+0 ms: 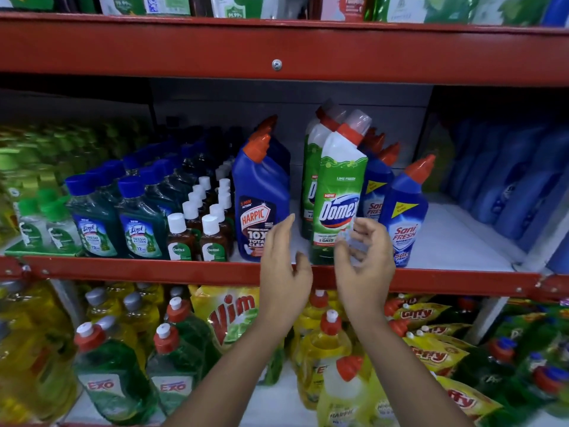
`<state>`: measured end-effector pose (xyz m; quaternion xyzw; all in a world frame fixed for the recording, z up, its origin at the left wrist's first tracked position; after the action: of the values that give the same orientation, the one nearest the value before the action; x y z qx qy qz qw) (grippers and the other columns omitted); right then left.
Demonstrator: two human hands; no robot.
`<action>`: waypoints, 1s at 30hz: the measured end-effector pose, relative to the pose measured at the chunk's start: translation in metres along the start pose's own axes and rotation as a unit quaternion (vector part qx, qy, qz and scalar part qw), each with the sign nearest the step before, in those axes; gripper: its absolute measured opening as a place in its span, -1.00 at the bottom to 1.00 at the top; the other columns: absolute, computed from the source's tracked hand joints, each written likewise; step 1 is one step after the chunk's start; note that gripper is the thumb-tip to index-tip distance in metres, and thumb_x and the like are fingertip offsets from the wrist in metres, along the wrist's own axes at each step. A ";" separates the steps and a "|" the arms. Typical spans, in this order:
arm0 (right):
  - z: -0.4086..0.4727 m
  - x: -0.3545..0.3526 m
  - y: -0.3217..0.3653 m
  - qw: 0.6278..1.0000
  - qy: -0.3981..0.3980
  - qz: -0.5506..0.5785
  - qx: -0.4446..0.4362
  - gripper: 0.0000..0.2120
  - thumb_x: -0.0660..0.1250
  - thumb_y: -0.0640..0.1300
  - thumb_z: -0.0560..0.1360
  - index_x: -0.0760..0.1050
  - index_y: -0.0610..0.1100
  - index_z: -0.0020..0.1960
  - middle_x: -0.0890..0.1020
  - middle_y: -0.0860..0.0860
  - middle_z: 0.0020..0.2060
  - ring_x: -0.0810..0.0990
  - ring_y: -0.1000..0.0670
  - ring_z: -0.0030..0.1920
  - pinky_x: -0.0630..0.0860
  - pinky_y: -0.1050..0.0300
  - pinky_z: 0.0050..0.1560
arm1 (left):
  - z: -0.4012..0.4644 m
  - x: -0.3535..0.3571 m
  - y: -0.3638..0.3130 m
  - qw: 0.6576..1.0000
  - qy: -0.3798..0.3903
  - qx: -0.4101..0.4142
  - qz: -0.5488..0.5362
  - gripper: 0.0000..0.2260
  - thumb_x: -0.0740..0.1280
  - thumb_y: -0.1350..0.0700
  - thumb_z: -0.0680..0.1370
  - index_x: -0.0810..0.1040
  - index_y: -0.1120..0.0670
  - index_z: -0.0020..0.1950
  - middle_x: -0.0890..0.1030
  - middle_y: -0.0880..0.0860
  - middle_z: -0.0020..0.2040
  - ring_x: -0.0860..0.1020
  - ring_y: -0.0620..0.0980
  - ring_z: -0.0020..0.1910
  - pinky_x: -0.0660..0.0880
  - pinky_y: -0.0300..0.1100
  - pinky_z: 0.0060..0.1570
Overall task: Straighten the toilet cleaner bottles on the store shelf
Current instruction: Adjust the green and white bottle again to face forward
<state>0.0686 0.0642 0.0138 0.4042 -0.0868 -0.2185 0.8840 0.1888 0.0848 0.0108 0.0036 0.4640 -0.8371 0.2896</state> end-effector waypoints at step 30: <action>0.026 -0.002 -0.032 0.962 0.251 0.008 0.108 -0.46 0.42 -0.26 0.42 0.40 -0.10 0.37 0.62 0.09 0.18 0.58 0.26 0.10 0.46 0.53 0.00 | 0.010 0.031 -0.006 0.983 0.078 -0.105 -0.131 -0.38 0.19 0.51 0.45 0.34 0.04 0.43 0.48 -0.34 0.06 0.46 -0.63 -0.01 0.36 -0.66 -0.06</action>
<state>0.0482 0.0297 0.0070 0.5386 0.1111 -0.0921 0.8301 0.1626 0.0641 0.0126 -0.0221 0.5668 -0.8116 0.1394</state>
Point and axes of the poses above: each hand's wrist, its own z-axis towards the middle knuckle, its own x-axis out of the palm, y = z × x, the point moved 2 cm from there along z, towards the middle knuckle
